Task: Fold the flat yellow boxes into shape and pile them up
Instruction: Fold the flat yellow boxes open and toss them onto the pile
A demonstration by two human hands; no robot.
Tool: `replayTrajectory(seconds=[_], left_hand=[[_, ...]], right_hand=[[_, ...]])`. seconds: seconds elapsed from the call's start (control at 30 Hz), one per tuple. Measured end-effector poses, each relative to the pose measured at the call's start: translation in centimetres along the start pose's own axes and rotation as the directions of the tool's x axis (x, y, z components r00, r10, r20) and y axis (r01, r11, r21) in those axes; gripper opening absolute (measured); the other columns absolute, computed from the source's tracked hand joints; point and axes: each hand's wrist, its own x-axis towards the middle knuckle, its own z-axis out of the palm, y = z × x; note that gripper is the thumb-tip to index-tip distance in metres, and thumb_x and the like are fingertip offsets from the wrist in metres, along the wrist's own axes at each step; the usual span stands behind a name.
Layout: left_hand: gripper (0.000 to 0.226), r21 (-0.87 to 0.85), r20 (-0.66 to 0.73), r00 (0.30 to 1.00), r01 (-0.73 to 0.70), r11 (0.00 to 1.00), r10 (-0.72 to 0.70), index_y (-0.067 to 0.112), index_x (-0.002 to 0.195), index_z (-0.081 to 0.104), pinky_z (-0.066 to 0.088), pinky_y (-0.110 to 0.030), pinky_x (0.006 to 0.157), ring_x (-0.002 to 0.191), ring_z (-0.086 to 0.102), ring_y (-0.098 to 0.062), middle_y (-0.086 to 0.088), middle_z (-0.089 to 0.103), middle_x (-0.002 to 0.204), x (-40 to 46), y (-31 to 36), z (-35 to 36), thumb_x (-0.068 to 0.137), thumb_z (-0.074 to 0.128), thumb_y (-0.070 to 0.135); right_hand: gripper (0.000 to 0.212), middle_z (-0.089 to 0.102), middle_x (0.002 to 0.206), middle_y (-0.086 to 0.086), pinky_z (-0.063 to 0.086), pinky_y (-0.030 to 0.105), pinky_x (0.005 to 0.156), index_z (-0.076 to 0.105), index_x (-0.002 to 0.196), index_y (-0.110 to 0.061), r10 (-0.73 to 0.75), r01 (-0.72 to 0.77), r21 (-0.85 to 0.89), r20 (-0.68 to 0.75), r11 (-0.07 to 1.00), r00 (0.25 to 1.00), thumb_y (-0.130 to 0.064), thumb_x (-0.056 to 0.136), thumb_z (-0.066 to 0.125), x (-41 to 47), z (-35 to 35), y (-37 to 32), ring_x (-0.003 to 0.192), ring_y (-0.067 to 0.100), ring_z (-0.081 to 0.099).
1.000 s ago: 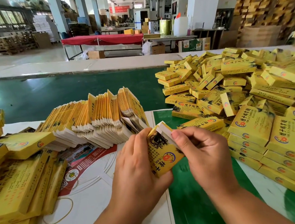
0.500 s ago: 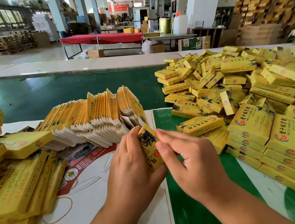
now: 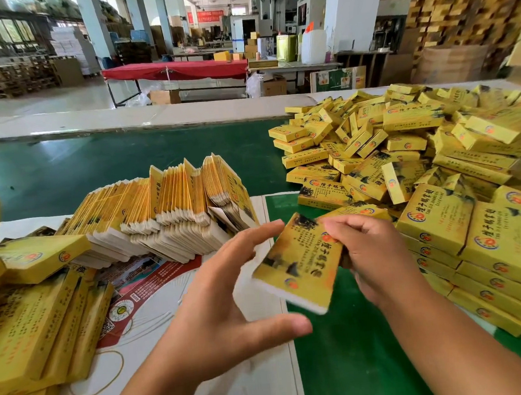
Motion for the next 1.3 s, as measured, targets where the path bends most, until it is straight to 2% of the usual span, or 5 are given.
replayTrajectory(seconds=[0.2, 0.33, 0.57, 0.83, 1.3], left_hand=[[0.026, 0.074, -0.168, 0.975, -0.136, 0.988, 0.147, 0.031, 0.105, 0.069, 0.054, -0.023, 0.079, 0.097, 0.067, -0.009, 0.017, 0.071, 0.102, 0.5, 0.2, 0.0, 0.079, 0.072, 0.036], [0.019, -0.051, -0.247, 0.966, 0.061, 0.997, -0.072, 0.039, 0.098, 0.072, 0.056, -0.017, 0.072, 0.089, 0.07, -0.009, 0.019, 0.074, 0.093, 0.6, -0.5, -0.5, 0.08, 0.069, 0.045], [0.025, -0.122, -0.146, 0.957, 0.236, 0.964, -0.253, 0.033, 0.095, 0.072, 0.056, -0.015, 0.069, 0.086, 0.071, -0.003, 0.018, 0.075, 0.091, 0.9, -2.1, 0.2, 0.072, 0.069, 0.041], [0.041, -0.078, -0.431, 0.894, 0.1, 0.992, -0.124, 0.033, 0.103, 0.053, 0.056, -0.018, 0.073, 0.094, 0.066, -0.007, 0.021, 0.067, 0.101, 0.6, -2.2, 0.7, 0.068, 0.072, 0.043], [0.006, 0.007, -0.277, 0.956, 0.106, 0.994, -0.1, 0.03, 0.087, 0.065, 0.056, -0.03, 0.07, 0.086, 0.065, -0.014, 0.014, 0.068, 0.086, 0.8, -2.8, 0.6, 0.082, 0.068, 0.03]], right_hand=[[0.022, 0.07, 0.069, 0.012, 0.05, 0.025, 0.043, 0.07, 0.083, -0.005, 0.253, -0.269, 0.022, 0.268, 0.963, 0.93, -0.008, 0.097, 0.053, -1.6, 1.6, 0.5, 0.053, 0.018, 0.066], [0.036, 0.075, 0.083, -0.002, 0.061, 0.033, 0.065, 0.074, 0.088, -0.025, 0.073, 0.015, -0.321, 0.261, 0.947, 0.963, -0.039, 0.102, 0.044, -1.9, 1.9, 0.9, 0.076, 0.012, 0.071], [0.028, 0.074, 0.103, -0.008, 0.058, 0.026, 0.08, 0.068, 0.109, -0.03, -0.378, 0.443, -0.09, 0.39, 0.892, 0.84, -0.04, 0.083, 0.065, -2.2, 1.0, 0.8, 0.099, 0.013, 0.069], [0.023, 0.075, 0.102, -0.013, 0.059, 0.031, 0.08, 0.063, 0.107, -0.035, -0.384, 0.455, -0.119, 0.375, 0.883, 0.844, -0.026, 0.088, 0.07, -2.2, 1.0, 0.6, 0.098, 0.009, 0.07], [0.015, 0.07, 0.087, -0.01, 0.058, 0.023, 0.067, 0.066, 0.103, -0.028, -0.559, 0.66, -0.256, 0.37, 0.706, 0.742, -0.029, 0.088, 0.065, -2.5, 1.3, 0.8, 0.083, 0.008, 0.068]])
